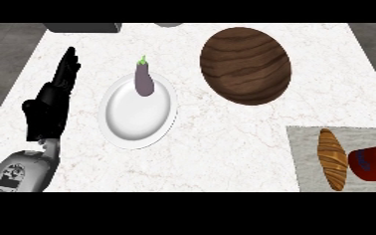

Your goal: Pick the can from the placemat and place it in the bowl

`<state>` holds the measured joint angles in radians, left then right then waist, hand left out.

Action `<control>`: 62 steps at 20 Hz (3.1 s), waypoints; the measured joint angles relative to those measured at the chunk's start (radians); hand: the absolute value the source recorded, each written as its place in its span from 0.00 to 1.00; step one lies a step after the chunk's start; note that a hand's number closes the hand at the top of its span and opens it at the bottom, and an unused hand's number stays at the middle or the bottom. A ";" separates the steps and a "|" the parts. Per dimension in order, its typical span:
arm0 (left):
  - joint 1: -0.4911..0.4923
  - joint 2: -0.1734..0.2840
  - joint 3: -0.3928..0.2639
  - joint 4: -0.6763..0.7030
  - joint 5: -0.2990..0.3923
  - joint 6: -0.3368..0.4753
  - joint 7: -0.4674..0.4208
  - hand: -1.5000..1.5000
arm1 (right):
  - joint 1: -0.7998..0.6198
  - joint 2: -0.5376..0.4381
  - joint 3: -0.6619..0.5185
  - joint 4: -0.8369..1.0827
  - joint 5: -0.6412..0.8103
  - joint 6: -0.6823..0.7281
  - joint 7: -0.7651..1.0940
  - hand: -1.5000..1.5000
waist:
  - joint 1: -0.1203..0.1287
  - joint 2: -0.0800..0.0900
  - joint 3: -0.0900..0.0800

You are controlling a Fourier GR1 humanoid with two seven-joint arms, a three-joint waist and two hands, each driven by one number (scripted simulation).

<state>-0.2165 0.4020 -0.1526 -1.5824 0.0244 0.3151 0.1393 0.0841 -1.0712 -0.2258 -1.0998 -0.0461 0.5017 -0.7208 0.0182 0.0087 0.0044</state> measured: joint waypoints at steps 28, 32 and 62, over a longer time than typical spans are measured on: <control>-0.014 -0.060 0.081 0.004 -0.073 -0.074 0.031 0.50 | -0.245 0.149 0.376 0.194 0.508 -0.122 -0.026 0.00 | -0.012 -0.008 -0.004; -0.010 -0.082 0.089 0.022 -0.096 -0.078 0.005 0.50 | -0.284 0.192 0.382 0.266 0.558 -0.142 -0.051 0.00 | -0.012 -0.007 -0.004; -0.022 -0.125 0.120 0.005 -0.129 -0.164 0.025 0.50 | -0.486 0.742 0.491 0.198 0.769 -0.309 0.238 1.00 | 0.044 -0.037 -0.045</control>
<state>-0.2384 0.2773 -0.0322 -1.5777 -0.1050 0.1514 0.1644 -0.4023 -0.3288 0.2656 -0.9016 0.7229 0.1928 -0.4833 0.0621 -0.0281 -0.0405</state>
